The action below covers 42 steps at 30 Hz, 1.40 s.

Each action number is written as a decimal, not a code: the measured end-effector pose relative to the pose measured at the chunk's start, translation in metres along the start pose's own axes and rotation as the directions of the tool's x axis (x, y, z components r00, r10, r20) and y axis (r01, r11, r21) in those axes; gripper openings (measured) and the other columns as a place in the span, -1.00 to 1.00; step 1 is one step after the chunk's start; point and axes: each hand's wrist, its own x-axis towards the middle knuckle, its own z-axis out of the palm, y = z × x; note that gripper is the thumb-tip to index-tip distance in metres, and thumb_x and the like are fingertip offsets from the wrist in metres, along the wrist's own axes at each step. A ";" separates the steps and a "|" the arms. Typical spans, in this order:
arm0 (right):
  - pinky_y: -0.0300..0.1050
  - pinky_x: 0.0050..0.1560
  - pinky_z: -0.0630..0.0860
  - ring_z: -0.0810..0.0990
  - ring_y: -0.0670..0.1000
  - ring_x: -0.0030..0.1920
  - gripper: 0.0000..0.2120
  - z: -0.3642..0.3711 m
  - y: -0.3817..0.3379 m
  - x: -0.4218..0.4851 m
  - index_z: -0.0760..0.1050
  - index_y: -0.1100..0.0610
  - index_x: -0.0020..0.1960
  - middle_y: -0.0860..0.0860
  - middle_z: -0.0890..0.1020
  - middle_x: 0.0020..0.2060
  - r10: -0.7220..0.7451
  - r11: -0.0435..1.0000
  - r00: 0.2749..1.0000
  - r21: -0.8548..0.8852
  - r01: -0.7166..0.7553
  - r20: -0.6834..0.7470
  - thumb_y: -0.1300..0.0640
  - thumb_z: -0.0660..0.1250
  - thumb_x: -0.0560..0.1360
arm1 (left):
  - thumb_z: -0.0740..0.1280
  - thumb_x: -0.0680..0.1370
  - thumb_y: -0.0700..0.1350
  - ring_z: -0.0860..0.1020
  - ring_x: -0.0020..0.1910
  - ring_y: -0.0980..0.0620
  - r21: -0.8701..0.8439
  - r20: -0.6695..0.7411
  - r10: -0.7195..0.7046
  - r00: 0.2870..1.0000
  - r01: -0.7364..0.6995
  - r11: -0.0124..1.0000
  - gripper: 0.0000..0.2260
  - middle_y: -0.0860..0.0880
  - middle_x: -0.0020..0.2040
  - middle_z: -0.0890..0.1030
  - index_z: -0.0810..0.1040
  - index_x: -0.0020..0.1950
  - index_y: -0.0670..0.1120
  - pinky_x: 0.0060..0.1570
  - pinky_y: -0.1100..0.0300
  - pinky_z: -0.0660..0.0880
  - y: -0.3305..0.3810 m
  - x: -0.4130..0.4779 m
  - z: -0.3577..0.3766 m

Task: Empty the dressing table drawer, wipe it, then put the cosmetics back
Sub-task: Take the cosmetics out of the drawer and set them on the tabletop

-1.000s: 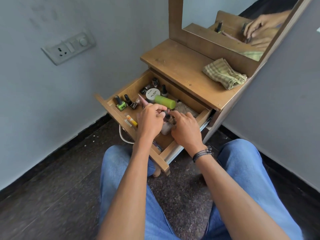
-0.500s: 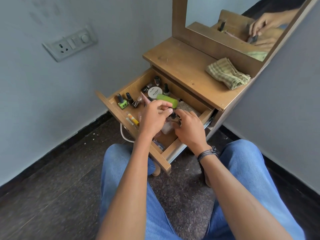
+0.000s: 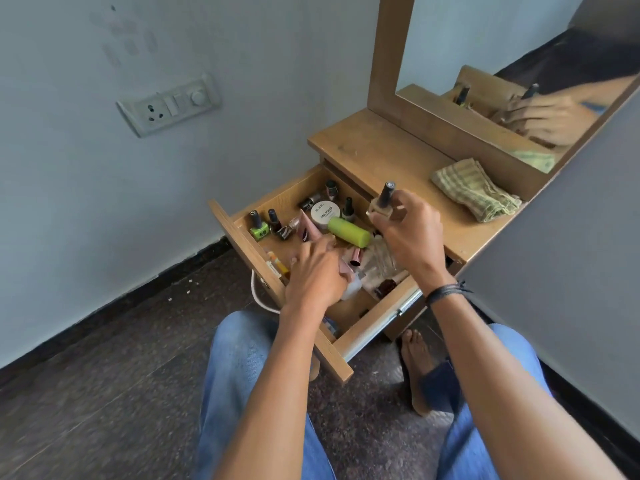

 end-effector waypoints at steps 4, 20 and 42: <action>-0.13 -0.05 0.53 0.65 -0.03 -0.09 -0.78 -0.011 -0.003 0.023 0.65 0.03 0.10 -0.07 0.69 -0.01 0.040 0.998 0.999 -0.046 -0.040 -0.018 0.05 0.50 0.47 | 0.41 0.56 -0.03 0.24 0.47 -0.15 0.029 -0.010 0.000 1.000 0.001 1.000 -0.62 0.08 0.58 0.20 0.54 0.38 -0.01 0.38 -0.22 0.36 -0.002 0.000 0.003; 0.05 0.01 0.60 0.64 0.06 0.02 -0.74 0.028 0.016 -0.053 0.55 0.00 0.12 -0.05 0.66 0.06 -0.004 0.969 0.957 -0.234 0.076 0.291 0.04 0.51 0.48 | 0.36 0.60 -0.15 0.55 0.11 -0.16 -0.106 -0.165 -0.156 0.974 0.140 0.985 -0.87 -0.02 0.32 0.34 0.62 0.14 -0.08 -0.25 0.14 0.36 0.006 -0.003 -0.001; 0.04 0.21 0.58 0.63 0.08 0.22 -0.44 -0.011 0.013 -0.044 0.51 -0.01 0.42 0.02 0.68 0.20 0.109 0.921 0.793 -0.362 0.148 0.600 0.27 0.38 0.45 | 0.16 0.57 -0.30 -0.21 0.63 -0.15 0.185 0.055 0.056 0.997 -0.065 0.981 -0.47 -0.06 0.61 0.22 0.32 0.55 -0.06 0.46 -0.24 -0.36 0.015 -0.004 0.003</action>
